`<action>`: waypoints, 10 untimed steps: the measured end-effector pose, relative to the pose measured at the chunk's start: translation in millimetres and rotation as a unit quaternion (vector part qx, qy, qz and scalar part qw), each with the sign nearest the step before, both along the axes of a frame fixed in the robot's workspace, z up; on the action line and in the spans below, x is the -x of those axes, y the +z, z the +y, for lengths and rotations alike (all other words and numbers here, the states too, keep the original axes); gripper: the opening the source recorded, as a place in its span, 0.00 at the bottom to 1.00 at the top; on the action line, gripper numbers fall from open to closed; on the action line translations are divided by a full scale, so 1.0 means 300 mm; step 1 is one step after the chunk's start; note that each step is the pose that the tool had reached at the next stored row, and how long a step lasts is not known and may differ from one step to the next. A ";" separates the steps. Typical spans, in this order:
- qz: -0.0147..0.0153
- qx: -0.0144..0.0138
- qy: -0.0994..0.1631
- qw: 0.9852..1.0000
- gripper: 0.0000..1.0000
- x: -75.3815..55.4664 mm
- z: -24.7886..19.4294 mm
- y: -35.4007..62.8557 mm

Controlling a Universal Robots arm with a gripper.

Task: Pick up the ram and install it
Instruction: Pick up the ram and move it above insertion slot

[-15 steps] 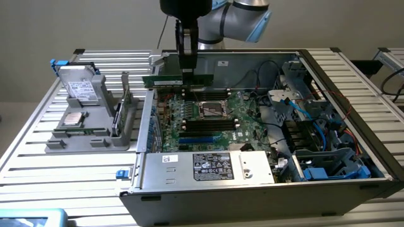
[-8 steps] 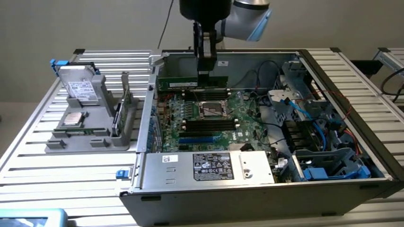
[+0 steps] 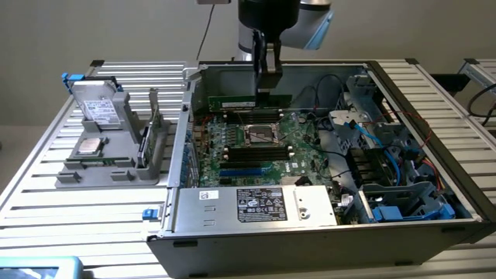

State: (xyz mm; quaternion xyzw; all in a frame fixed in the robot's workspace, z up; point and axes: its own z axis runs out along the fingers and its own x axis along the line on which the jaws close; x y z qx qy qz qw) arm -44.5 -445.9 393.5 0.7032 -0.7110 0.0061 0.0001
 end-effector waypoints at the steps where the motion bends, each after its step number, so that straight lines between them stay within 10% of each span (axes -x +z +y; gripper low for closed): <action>1: 0.000 0.000 0.000 1.000 0.13 -0.005 0.005 -0.001; 10: 0.000 0.000 0.000 1.000 0.13 -0.037 0.068 -0.029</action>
